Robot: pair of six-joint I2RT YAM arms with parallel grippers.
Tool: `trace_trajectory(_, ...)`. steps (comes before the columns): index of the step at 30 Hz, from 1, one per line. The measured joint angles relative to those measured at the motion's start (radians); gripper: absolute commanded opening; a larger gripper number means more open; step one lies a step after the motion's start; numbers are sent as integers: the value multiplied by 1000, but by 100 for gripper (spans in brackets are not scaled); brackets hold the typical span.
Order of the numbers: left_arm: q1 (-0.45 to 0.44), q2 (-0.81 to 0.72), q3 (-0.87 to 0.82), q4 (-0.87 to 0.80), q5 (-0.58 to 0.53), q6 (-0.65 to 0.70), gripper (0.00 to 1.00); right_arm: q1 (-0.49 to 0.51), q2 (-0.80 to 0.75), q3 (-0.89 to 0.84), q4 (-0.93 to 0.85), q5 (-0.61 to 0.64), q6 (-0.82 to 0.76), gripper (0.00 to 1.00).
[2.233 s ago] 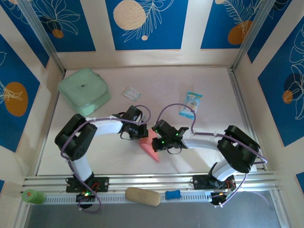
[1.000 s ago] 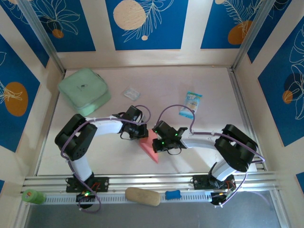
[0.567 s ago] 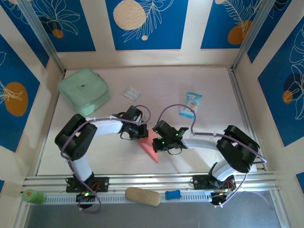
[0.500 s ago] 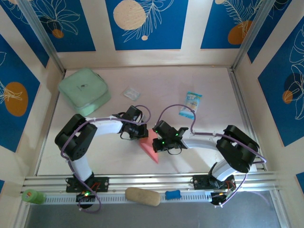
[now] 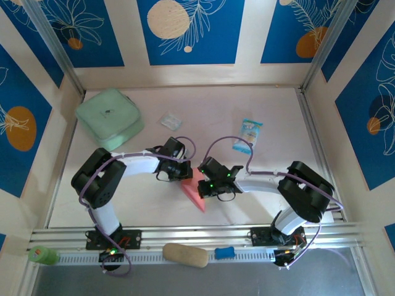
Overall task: Fold a paper plane with a square sheet of paper (pick it up from the middle)
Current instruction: Perform the third fold on the triangle at the bottom-center of the table.
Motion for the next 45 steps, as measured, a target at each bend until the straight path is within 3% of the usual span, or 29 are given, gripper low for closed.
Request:
trace_trajectory(9,0,-13,22,-39,-16,17,23,1,1,-1,11,0,3,2)
trace_trajectory(15,0,-116,31,-82,-53,21,33,1,2,-1,14,0,13,2)
trace_trajectory(18,0,-208,6,-80,-66,7,28,1,2,-1,15,0,18,2)
trace_trajectory(26,-10,-433,-249,87,-16,-134,0,1,3,-1,14,0,18,2)
trace_trajectory(34,-76,-496,-433,318,1,-280,0,1,3,-1,14,0,18,2)
trace_trajectory(45,-106,-400,-451,466,4,-344,0,2,3,-1,14,1,18,2)
